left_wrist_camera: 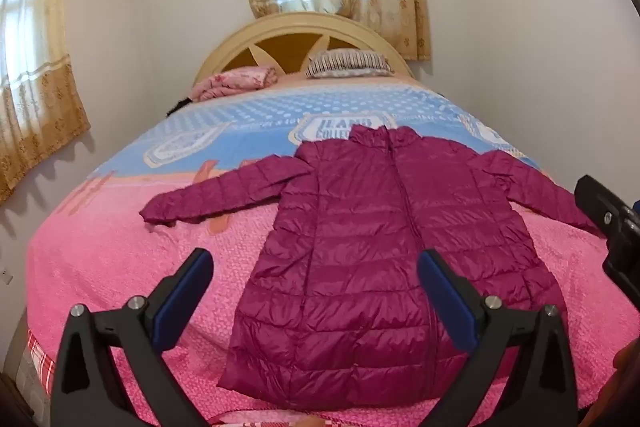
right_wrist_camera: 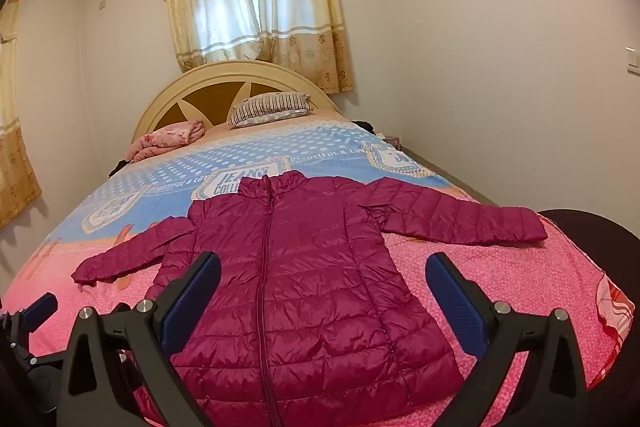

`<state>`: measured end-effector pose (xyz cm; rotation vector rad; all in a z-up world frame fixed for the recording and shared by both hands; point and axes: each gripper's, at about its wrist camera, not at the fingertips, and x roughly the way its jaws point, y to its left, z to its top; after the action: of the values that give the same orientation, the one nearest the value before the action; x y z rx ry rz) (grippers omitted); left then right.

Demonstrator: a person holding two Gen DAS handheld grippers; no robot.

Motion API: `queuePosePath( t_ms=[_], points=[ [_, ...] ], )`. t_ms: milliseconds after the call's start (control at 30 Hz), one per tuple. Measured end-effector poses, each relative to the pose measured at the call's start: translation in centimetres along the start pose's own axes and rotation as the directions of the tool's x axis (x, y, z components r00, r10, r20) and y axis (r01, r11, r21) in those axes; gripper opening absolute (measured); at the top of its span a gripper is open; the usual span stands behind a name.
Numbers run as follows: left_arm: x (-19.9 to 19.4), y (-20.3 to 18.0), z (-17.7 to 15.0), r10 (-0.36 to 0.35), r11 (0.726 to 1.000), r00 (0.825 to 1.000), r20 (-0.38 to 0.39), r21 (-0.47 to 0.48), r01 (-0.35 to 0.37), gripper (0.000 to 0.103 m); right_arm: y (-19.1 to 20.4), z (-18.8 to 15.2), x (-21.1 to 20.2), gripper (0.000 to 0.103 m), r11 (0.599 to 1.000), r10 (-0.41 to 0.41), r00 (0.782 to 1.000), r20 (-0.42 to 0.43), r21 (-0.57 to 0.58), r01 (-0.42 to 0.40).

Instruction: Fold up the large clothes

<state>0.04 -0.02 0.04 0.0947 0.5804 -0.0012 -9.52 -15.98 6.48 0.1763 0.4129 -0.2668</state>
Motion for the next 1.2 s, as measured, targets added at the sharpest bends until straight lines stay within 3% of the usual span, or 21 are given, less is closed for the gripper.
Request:
queuePosePath(
  t_ms=[67,1200],
  points=[
    [-0.6,-0.1,0.1,0.014,1.0,0.999,0.045,0.004,-0.014,0.103,0.0,0.0,-0.1,0.102,1.0,0.0,1.0,0.003,-0.004,0.0],
    [-0.6,0.9,-0.3,-0.021,0.998,0.999,0.043,-0.056,0.024,0.103,0.0,0.2,-0.7,0.102,1.0,-0.003,1.0,0.016,0.0,0.003]
  ],
)
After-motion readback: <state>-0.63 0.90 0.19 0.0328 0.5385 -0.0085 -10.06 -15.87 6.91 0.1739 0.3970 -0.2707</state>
